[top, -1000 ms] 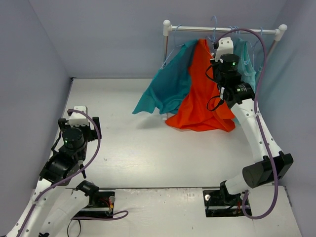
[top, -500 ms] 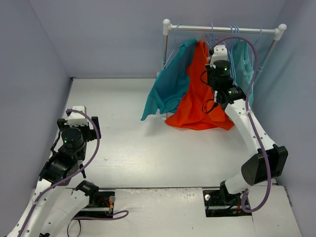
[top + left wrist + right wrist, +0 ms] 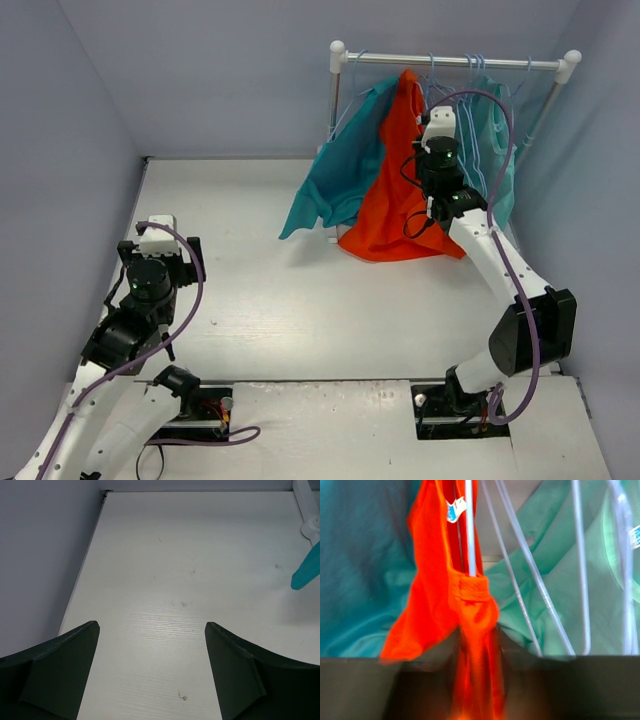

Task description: Place the t-shirt on the hanger

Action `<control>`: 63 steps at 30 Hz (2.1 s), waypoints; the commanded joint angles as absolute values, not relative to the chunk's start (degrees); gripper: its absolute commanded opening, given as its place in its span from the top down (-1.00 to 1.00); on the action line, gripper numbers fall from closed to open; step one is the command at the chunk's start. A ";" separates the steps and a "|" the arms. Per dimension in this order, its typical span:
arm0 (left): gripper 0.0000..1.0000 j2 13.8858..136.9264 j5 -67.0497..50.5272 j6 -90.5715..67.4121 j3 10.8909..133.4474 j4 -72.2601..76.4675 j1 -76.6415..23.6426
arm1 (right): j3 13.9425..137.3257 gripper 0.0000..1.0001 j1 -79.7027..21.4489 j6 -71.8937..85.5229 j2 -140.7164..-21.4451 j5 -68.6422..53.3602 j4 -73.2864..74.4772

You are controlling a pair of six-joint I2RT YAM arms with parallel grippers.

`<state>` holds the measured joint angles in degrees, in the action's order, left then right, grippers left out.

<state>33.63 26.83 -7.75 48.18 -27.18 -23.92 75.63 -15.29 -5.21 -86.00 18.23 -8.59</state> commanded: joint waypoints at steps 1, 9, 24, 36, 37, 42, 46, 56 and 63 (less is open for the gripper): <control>-0.64 34.28 26.63 -8.37 48.89 -24.17 -23.55 | 75.23 0.17 -14.68 -4.37 -83.39 15.74 -11.60; -0.64 34.27 26.63 -8.26 48.87 -24.26 -23.47 | 76.63 -0.79 -14.59 -4.13 -75.18 14.20 -11.32; -0.64 32.94 27.23 -7.93 50.19 -25.34 -23.47 | 60.64 -1.00 -14.59 -2.75 -38.25 14.04 -7.30; -0.64 28.06 23.95 -7.94 52.59 -32.21 -23.47 | 46.56 -1.00 -14.68 -1.39 -15.88 19.37 1.97; -0.64 27.39 23.54 -8.35 52.07 -32.69 -23.47 | 45.99 -1.00 -14.68 -1.25 -15.09 19.95 2.09; -0.64 25.61 23.41 -9.84 49.43 -32.81 -23.47 | 44.24 -1.00 -14.68 -0.23 -13.57 22.41 3.46; -0.64 26.00 24.07 -9.95 47.83 -32.18 -23.38 | 42.57 -1.00 -14.76 0.00 -12.16 22.77 3.52; -0.64 27.02 23.52 -9.28 46.99 -32.47 -23.38 | 40.04 -1.00 -15.06 1.83 -9.02 22.76 3.46; -0.64 27.23 23.83 -8.98 46.77 -32.52 -23.38 | 39.99 -1.00 -15.28 1.93 -9.55 22.68 3.52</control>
<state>26.04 23.81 -9.13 46.96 -34.52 -23.86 39.79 -14.98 1.36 -8.43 21.65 7.58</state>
